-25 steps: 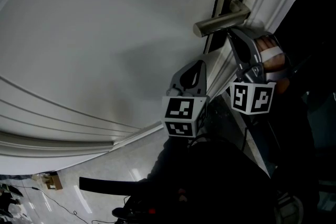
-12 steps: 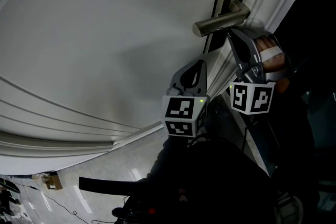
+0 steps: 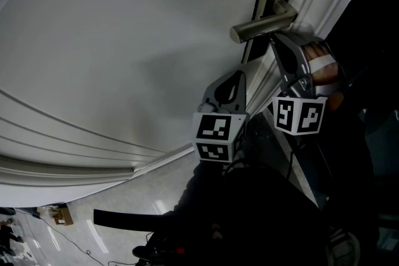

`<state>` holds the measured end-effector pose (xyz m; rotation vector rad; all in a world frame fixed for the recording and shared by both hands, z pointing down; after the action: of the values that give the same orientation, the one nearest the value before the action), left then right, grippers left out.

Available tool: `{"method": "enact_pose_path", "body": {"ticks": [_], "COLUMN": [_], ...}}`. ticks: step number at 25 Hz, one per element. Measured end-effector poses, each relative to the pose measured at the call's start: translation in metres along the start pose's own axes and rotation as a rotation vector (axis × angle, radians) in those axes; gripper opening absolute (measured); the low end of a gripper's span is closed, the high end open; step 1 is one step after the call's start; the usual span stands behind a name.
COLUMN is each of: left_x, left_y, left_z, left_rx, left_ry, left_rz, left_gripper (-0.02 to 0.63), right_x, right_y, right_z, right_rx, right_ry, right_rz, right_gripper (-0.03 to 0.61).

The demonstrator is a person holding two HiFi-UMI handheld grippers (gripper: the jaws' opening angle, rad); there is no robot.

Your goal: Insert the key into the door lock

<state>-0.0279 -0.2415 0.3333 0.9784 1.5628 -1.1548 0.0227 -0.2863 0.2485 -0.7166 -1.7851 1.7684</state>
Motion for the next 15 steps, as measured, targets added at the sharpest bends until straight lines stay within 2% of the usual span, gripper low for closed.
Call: {"method": "enact_pose_path", "body": {"ticks": [15], "left_x": [0.0014], "left_y": [0.0], "left_z": [0.0005], "left_rx": [-0.001], "left_ry": [-0.006], "left_rz": [-0.012], "left_gripper": [0.0], "right_x": [-0.0008], "right_y": [0.0005], "right_z": [0.0018], "right_rx": [0.004], "right_ry": [-0.004], "right_rz": [-0.001], "right_gripper": [0.012]}}
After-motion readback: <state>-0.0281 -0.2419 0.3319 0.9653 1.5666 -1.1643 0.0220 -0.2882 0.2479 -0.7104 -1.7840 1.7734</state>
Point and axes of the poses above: the fingertips, and each gripper's own axes: z forward along the fingers, y to its right, x out of its top, the point moved 1 cm from there along -z, backward along the fingers, and after that the axes turned 9 degrees about y, right-handed, at the moved point
